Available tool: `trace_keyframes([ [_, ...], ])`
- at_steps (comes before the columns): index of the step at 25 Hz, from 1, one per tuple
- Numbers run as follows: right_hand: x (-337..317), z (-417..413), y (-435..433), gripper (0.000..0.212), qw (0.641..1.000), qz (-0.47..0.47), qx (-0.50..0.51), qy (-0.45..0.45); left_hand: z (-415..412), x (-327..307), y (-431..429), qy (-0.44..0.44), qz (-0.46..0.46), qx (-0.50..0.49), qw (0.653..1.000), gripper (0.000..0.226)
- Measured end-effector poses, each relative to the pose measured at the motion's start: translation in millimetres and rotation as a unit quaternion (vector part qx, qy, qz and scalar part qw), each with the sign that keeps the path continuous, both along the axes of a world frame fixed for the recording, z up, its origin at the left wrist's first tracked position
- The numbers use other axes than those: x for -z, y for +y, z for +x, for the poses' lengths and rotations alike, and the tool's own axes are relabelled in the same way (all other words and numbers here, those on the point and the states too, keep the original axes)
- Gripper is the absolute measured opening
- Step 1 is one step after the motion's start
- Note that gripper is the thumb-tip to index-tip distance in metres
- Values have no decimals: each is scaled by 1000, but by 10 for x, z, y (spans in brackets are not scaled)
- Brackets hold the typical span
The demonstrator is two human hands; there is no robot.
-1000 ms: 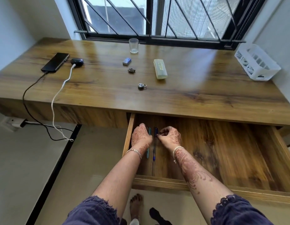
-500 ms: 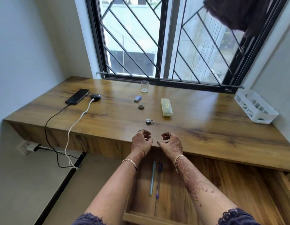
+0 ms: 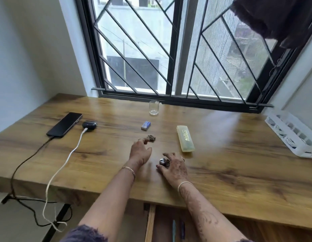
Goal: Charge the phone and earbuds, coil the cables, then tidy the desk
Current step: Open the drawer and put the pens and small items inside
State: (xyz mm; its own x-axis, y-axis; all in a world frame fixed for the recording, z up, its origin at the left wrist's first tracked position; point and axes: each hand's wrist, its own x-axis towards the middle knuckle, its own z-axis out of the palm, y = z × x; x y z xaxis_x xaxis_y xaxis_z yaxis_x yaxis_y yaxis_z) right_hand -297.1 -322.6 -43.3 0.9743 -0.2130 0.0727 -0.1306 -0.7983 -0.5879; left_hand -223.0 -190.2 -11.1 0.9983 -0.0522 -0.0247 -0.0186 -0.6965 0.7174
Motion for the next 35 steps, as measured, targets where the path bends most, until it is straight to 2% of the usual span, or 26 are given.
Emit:
trace_keyframes([
  [4, 146, 98, -35, 38, 999, -18, -19, -47, 462, 79, -3, 4, 35, -1, 999, 47],
  [7, 191, 168, -82, 48, 997, -12, 4, -80, 702, 146, -60, 26, 58, 6, 998, 52],
  [10, 188, 261, -110, 52, 997, -6, 21, -79, 848, 225, -121, 30, 147, 38, 988, 57],
  [13, 161, 274, -106, 52, 997, 16, 26, -75, 903, 300, -151, 32, 178, 37, 983, 51],
  [18, 164, 269, -141, 44, 995, 33, 48, -82, 832, 365, -217, -4, 164, 37, 986, 35],
  [21, 153, 262, -141, 39, 994, 49, 42, -86, 689, 324, -239, -10, 135, 50, 990, 32],
  [25, 77, 159, -176, 35, 989, 117, 50, -75, 269, 278, -210, -23, 70, 72, 995, 30],
  [32, 43, -682, -302, 32, 983, 168, 59, -39, -800, 248, -159, -10, 0, 83, 997, 25],
  [35, 50, -1171, -412, 28, 983, 172, 47, -41, -1321, 294, -196, -11, 39, 79, 996, 29],
])
